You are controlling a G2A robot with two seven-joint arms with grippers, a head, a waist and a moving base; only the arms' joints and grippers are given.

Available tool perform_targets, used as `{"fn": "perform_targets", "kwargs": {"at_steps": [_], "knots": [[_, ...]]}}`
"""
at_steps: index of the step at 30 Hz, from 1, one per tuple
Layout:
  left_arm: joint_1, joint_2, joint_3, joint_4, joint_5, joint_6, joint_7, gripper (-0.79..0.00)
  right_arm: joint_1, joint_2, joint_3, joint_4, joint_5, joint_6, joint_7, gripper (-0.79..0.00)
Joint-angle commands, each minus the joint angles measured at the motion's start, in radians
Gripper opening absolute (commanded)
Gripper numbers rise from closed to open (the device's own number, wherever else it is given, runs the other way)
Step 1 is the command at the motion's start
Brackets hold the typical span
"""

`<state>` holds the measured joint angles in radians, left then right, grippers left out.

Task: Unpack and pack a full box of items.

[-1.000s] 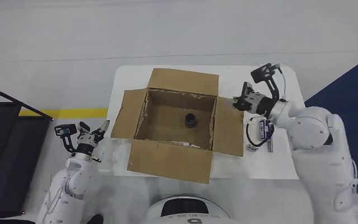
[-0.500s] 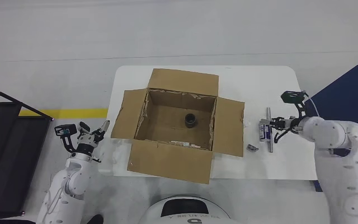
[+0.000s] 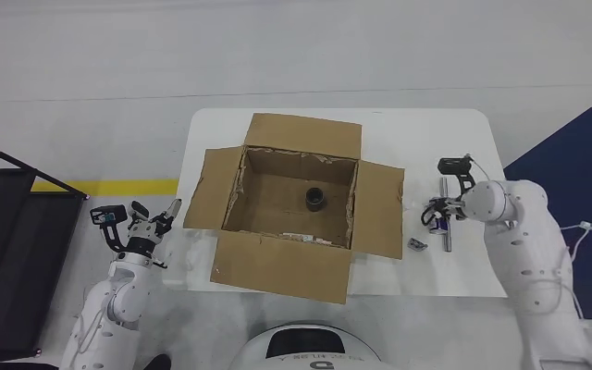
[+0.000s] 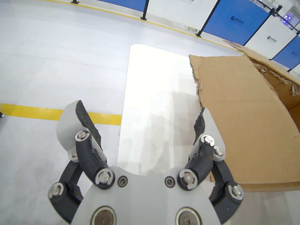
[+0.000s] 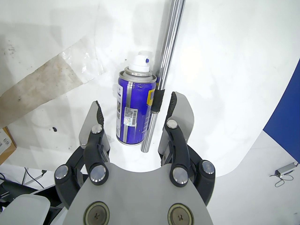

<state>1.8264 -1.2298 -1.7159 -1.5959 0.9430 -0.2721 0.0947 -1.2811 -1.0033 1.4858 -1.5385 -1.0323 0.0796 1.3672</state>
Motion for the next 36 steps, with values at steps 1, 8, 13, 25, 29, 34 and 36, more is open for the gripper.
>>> {"fn": "perform_targets", "kwargs": {"at_steps": [1, 8, 13, 25, 29, 34, 36], "knots": [[0.000, 0.000, 0.000, 0.000, 0.000, 0.000, 0.000, 0.000, 0.020, -0.002, -0.017, 0.026, -0.001, -0.004, 0.002, -0.406], [0.000, 0.000, 0.000, 0.000, 0.000, 0.000, 0.000, 0.000, 0.067, -0.009, -0.060, 0.087, -0.003, 0.001, 0.007, -0.693], [0.000, 0.000, 0.000, 0.000, 0.000, 0.000, 0.000, 0.000, 0.067, -0.007, -0.032, 0.067, 0.051, -0.009, -0.002, -0.785], [0.000, 0.000, 0.000, 0.000, 0.000, 0.000, 0.000, 0.000, -0.089, -0.001, 0.258, -0.203, 0.563, -0.078, -0.172, -0.785], [0.000, 0.000, 0.000, 0.000, 0.000, 0.000, 0.000, 0.000, -0.128, -0.010, 0.267, -0.267, 0.818, -0.161, -0.218, -0.785], [0.000, 0.000, 0.000, 0.000, 0.000, 0.000, 0.000, 0.000, -0.109, -0.017, 0.178, -0.337, 0.890, -0.214, -0.263, -0.785], [0.000, 0.000, 0.000, 0.000, 0.000, 0.000, 0.000, 0.000, -0.095, -0.019, 0.126, -0.382, 0.879, -0.231, -0.272, -0.785]]}}
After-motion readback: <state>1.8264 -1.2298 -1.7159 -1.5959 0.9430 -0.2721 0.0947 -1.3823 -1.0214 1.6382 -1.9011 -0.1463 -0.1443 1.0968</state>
